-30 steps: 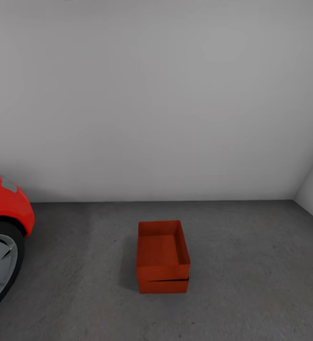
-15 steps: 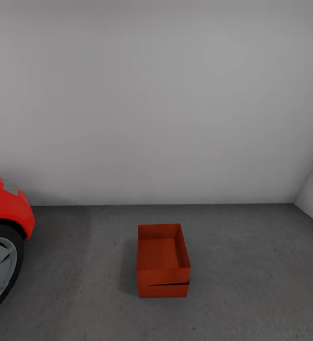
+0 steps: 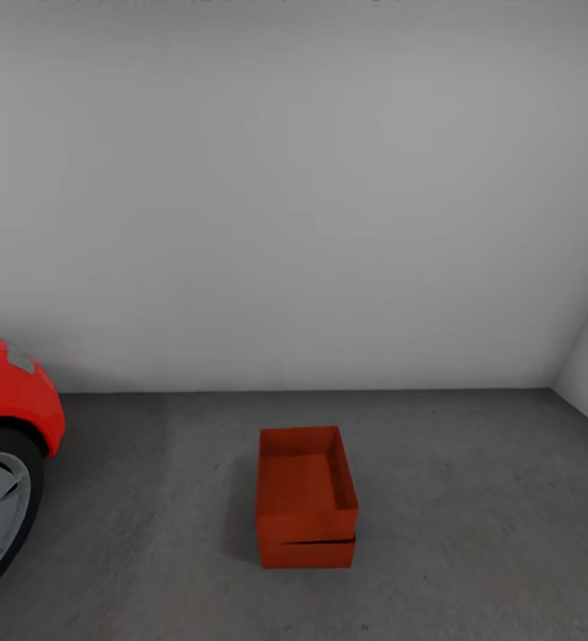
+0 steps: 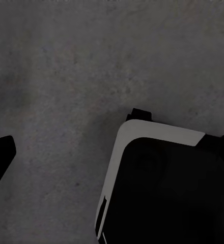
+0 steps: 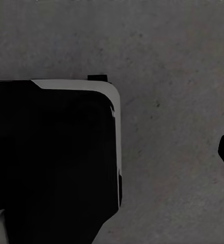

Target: Move the two storage containers from the living room to the garage. In the garage, place one container on the floor and stack the other container on top of it (either order is fine).

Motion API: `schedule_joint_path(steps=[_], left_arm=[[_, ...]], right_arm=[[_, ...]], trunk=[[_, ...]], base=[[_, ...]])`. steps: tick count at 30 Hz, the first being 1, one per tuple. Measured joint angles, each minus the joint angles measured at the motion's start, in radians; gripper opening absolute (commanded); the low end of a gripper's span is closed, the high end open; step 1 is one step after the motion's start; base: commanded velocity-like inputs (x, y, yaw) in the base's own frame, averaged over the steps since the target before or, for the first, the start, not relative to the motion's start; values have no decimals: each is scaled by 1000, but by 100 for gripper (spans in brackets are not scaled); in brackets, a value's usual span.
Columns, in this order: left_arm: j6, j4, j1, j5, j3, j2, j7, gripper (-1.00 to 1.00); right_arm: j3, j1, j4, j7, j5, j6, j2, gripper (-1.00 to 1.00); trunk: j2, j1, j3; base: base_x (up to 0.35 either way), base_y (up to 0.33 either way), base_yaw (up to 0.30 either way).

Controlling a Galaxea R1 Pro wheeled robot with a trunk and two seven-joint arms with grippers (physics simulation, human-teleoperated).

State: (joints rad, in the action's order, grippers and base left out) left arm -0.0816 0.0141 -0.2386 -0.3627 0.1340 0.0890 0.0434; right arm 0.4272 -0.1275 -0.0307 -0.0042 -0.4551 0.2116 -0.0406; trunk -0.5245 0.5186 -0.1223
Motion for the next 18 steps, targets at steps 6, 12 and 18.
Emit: schedule_joint_path(steps=[6,12,18], left_arm=[[0,0,0,0,0,0,0,100],[0,0,0,0,0,0,0,100],[0,0,0,0,0,0,0,100]], right_arm=[[0,0,0,0,0,0,1,100],[0,0,0,0,-1,0,0,100],[0,0,0,-3,-3,1,1,100]], trunk=[[0,0,10],[0,0,19],[0,0,29]], base=[[0,0,0],[0,0,0],[0,0,0]])
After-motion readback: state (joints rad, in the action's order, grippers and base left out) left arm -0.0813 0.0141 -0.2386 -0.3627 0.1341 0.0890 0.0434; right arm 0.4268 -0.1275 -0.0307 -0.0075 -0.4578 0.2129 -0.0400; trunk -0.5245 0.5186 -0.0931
